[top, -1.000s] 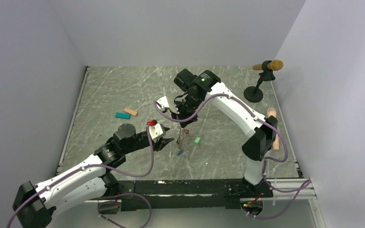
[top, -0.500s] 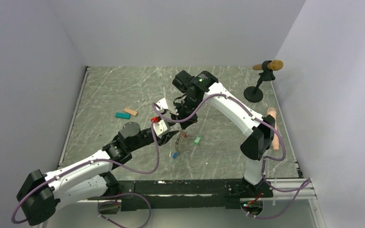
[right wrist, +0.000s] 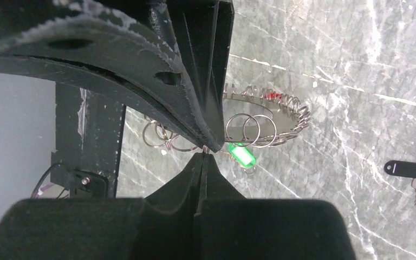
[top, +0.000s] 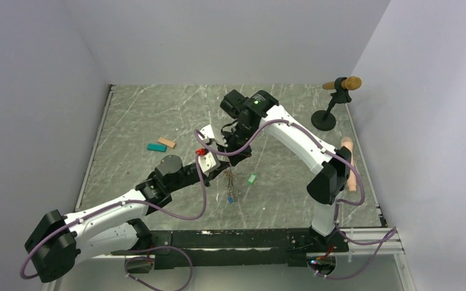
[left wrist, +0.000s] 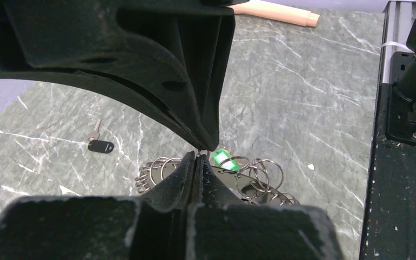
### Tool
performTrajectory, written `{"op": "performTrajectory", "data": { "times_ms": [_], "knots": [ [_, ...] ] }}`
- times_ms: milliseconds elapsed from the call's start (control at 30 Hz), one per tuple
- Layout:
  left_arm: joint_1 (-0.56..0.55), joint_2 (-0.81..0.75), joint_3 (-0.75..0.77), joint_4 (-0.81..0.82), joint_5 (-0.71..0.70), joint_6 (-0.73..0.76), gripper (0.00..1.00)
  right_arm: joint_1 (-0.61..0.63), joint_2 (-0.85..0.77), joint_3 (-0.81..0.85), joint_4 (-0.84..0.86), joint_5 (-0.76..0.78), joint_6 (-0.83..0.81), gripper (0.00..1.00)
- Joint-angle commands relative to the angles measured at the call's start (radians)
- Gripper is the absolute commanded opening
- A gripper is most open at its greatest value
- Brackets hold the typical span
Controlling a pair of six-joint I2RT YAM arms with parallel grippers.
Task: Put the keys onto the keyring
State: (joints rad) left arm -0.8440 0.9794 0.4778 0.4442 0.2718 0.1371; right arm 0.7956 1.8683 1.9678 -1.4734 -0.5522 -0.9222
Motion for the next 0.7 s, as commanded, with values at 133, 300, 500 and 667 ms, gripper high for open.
{"op": "performTrajectory", "data": {
  "times_ms": [133, 300, 500, 667],
  "knots": [
    [-0.005, -0.01, 0.003, 0.044, 0.013, -0.034, 0.0, -0.001, -0.032, -0.006, 0.025, -0.071, 0.027, 0.01],
    [-0.002, -0.116, -0.126, 0.225, -0.077, -0.146, 0.0, -0.058, -0.103, -0.103, 0.121, -0.176, 0.027, 0.32],
    [-0.001, -0.2, -0.278, 0.513, -0.104, -0.255, 0.0, -0.215, -0.193, -0.256, 0.236, -0.505, -0.097, 0.51],
    [0.0, -0.173, -0.347, 0.751, -0.074, -0.268, 0.0, -0.231, -0.295, -0.464, 0.34, -0.71, -0.272, 0.53]
  ]
}}
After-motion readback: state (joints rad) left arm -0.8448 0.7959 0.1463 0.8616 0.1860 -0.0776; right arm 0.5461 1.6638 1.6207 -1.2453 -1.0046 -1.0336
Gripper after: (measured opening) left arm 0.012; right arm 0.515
